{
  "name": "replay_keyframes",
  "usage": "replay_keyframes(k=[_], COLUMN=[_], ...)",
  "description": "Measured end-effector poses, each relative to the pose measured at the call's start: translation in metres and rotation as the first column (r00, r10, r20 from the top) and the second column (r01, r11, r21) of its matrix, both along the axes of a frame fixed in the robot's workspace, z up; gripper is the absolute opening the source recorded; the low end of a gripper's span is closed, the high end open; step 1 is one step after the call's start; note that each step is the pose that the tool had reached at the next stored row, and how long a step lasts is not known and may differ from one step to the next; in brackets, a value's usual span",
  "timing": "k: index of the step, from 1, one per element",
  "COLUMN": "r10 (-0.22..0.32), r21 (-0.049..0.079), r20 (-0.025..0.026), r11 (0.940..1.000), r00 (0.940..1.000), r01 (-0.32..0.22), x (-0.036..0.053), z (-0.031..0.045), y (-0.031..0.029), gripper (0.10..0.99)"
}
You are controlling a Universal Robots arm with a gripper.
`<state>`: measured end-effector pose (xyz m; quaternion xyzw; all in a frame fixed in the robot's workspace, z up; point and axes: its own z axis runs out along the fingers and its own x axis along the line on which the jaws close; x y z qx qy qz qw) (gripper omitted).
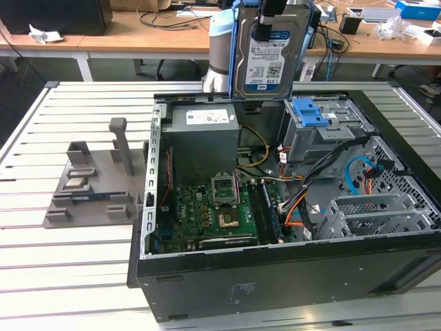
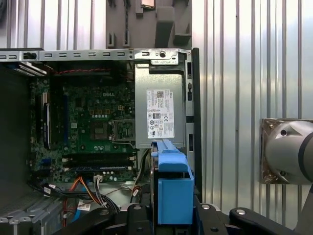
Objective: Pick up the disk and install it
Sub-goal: 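Pick up the disk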
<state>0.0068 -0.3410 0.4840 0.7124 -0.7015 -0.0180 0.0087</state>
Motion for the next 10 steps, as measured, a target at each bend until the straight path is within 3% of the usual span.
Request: replay_keyframes(k=[10], r10=[0.0], r21=[0.0], r20=[-0.0001], r11=[1.0], r00=[1.0], r01=[0.0], x=[0.0], z=[-0.0009], y=[-0.017], gripper=[0.365])
